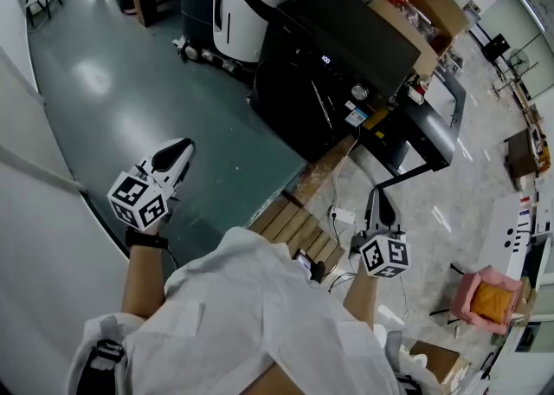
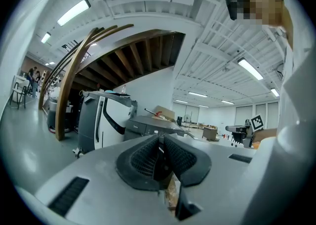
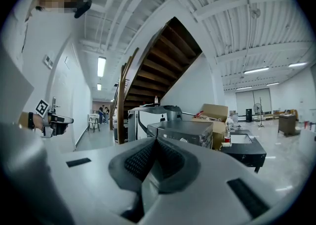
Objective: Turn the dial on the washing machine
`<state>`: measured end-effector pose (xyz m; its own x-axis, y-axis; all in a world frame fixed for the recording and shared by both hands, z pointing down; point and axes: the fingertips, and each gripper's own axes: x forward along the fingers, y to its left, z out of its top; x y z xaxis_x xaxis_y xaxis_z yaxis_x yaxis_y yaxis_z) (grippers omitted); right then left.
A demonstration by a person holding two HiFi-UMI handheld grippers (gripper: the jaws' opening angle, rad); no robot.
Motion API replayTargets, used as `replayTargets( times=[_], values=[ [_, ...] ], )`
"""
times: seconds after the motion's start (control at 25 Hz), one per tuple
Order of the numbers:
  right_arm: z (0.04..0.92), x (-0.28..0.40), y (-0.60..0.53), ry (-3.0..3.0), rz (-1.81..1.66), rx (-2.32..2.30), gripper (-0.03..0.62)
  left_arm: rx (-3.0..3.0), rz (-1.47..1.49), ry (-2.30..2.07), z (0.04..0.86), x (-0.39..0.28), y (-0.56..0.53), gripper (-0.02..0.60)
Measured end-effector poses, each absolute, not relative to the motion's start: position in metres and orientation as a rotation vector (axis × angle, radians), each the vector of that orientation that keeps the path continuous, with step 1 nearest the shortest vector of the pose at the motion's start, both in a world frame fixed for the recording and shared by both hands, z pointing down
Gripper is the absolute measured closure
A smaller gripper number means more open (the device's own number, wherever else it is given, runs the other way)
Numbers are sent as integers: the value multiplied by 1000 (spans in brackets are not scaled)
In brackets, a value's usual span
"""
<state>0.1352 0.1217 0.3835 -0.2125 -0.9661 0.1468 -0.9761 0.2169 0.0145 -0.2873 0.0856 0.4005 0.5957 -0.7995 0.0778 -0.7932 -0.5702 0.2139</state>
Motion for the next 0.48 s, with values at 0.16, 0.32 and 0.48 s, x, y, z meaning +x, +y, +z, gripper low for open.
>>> replayTargets(
  times=[0.16, 0.32, 0.48],
  values=[
    [384, 126, 112, -2368, 100, 1844, 592, 2578, -44, -1336, 403, -292, 79, 545],
    [389, 128, 98, -2373, 100, 1828, 592, 2575, -40, -1328, 408, -286, 70, 545],
    [395, 139, 73, -2370, 109, 1822, 592, 2564, -31, -1336, 413, -277, 47, 545]
  ],
)
